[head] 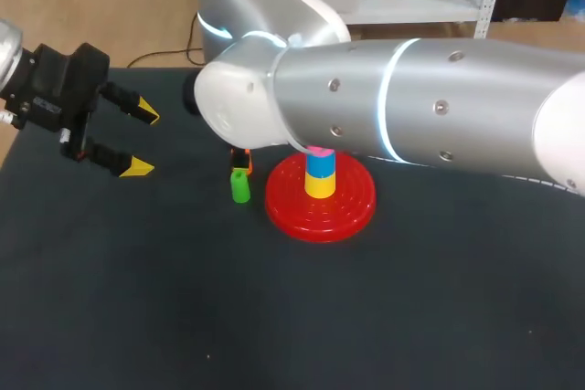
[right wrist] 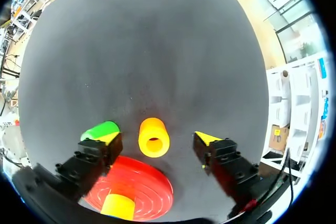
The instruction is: Pick up and stack the cylinders on the red base in this order: pink,purple,orange,green
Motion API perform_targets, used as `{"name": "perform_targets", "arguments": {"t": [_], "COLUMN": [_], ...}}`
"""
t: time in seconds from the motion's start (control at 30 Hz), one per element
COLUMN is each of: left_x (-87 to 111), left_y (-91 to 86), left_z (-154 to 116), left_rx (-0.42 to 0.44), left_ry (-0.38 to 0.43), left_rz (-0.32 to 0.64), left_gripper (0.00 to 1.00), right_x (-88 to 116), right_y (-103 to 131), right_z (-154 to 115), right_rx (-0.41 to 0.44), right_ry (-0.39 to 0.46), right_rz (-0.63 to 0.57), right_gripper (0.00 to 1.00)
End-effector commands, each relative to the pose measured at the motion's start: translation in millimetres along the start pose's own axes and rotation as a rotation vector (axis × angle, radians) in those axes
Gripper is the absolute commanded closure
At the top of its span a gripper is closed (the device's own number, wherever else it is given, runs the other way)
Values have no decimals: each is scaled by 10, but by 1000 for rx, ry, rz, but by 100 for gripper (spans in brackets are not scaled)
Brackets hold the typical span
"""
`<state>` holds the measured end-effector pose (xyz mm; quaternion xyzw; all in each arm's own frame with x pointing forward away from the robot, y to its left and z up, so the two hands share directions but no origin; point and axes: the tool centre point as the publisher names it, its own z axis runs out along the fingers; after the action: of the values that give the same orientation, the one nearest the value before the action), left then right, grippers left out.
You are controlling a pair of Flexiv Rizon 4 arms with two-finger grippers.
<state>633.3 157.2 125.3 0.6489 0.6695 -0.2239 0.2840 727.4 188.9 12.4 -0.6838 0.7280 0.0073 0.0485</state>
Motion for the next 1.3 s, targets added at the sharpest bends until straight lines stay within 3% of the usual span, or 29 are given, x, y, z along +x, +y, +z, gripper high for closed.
{"name": "perform_targets", "arguments": {"t": [0.03, 0.83, 1.3], "left_x": [6, 6, 6], "left_y": [-3, -3, -3], "left_z": [1, 1, 1], "left_rx": [-1, -1, -1], "left_ry": [0, 0, 0], "left_rz": [1, 1, 1], "left_gripper": [0, 0, 0], "right_x": [3, 36, 40], "right_y": [1, 20, -70], "right_z": [2, 16, -588], "right_rx": [-1, -14, 68], "right_ry": [-1, 3, -80], "right_rz": [1, 3, -25], "right_gripper": [100, 100, 100]}}
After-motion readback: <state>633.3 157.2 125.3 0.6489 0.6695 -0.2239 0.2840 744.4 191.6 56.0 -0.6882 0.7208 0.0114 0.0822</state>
